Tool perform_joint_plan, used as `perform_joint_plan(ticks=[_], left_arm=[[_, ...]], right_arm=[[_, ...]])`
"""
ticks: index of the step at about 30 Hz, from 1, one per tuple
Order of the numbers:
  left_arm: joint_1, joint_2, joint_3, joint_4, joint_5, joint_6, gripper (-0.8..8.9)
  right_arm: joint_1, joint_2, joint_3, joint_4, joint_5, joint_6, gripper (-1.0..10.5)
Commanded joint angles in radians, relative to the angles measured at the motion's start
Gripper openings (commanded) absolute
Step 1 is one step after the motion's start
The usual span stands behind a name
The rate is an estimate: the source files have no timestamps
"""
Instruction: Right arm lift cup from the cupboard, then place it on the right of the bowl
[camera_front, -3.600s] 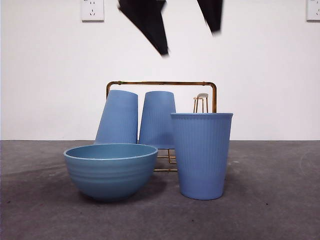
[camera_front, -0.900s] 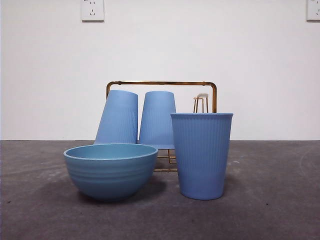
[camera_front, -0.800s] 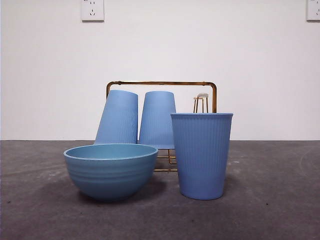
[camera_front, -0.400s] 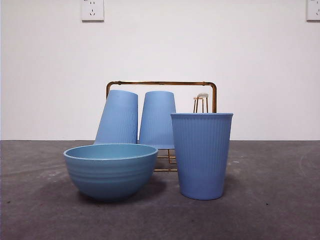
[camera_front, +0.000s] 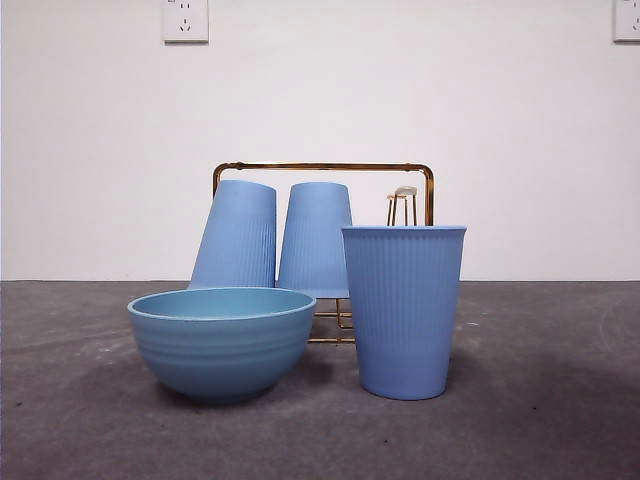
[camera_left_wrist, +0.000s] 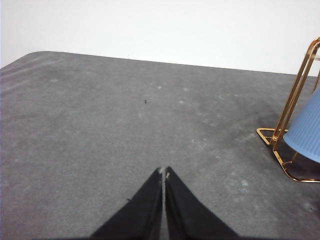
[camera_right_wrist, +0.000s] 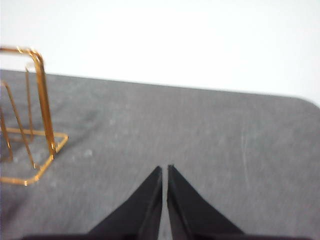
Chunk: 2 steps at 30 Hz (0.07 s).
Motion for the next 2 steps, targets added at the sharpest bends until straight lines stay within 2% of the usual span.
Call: perform_joint_plan(ticks=[1,2], left_arm=[[0.002,0.000,-0.020,0.008,0.003,-0.002,0.07],[0.002,0.000,-0.020,0.008,0.003,-0.002,0.07]], right_arm=[[0.037,0.001,-0.055,-0.026,0.056,0.033,0.2],[0.037,0.001,-0.055,-0.026,0.056,0.032,0.2]])
